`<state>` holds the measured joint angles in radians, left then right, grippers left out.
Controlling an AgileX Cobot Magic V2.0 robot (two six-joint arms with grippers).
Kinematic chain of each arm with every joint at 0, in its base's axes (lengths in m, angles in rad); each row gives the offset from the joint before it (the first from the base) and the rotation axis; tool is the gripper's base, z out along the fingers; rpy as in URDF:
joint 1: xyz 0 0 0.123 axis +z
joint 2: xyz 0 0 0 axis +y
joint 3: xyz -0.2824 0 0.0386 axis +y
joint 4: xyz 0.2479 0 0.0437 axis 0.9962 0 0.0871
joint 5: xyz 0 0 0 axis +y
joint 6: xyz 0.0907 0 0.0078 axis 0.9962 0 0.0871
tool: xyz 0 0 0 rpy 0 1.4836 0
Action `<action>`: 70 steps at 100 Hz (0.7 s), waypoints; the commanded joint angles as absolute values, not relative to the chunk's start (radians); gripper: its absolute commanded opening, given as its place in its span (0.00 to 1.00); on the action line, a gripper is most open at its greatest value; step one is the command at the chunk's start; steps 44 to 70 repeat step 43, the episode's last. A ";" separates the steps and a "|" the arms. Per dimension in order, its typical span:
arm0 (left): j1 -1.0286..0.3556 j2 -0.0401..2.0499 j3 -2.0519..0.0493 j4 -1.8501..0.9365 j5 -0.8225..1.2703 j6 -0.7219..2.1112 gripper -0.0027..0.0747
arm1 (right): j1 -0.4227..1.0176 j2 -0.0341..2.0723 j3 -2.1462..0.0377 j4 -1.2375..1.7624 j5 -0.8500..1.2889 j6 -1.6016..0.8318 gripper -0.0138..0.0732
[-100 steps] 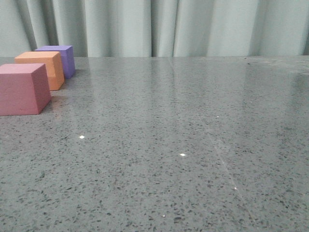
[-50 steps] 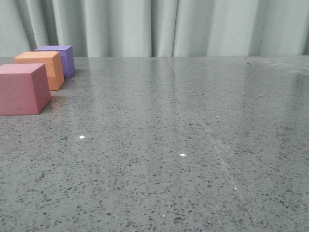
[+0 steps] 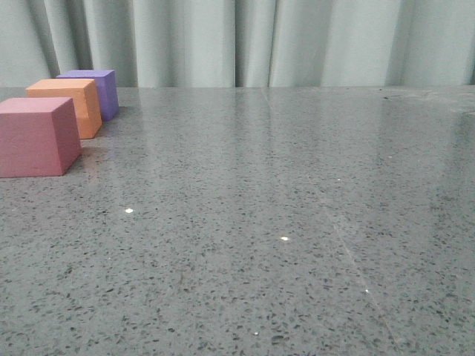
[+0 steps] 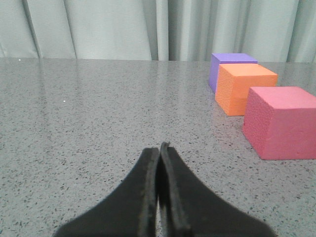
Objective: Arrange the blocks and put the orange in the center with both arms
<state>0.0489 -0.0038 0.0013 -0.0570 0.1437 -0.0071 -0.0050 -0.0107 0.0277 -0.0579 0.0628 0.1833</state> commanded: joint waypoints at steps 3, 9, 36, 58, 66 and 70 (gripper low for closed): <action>0.051 -0.037 0.021 -0.057 0.070 -0.019 0.01 | -0.011 -0.036 0.023 -0.072 -0.005 0.174 0.03; 0.051 -0.037 0.021 -0.057 0.070 -0.019 0.01 | -0.011 -0.036 0.023 -0.072 -0.005 0.174 0.03; 0.051 -0.037 0.021 -0.057 0.070 -0.019 0.01 | -0.011 -0.036 0.023 -0.072 -0.005 0.174 0.03; 0.051 -0.037 0.021 -0.057 0.070 -0.019 0.01 | -0.011 -0.036 0.023 -0.072 -0.005 0.174 0.03; 0.051 -0.037 0.021 -0.057 0.070 -0.019 0.01 | -0.011 -0.036 0.023 -0.072 -0.005 0.174 0.03; 0.051 -0.037 0.021 -0.057 0.070 -0.019 0.01 | -0.011 -0.036 0.023 -0.072 -0.005 0.174 0.03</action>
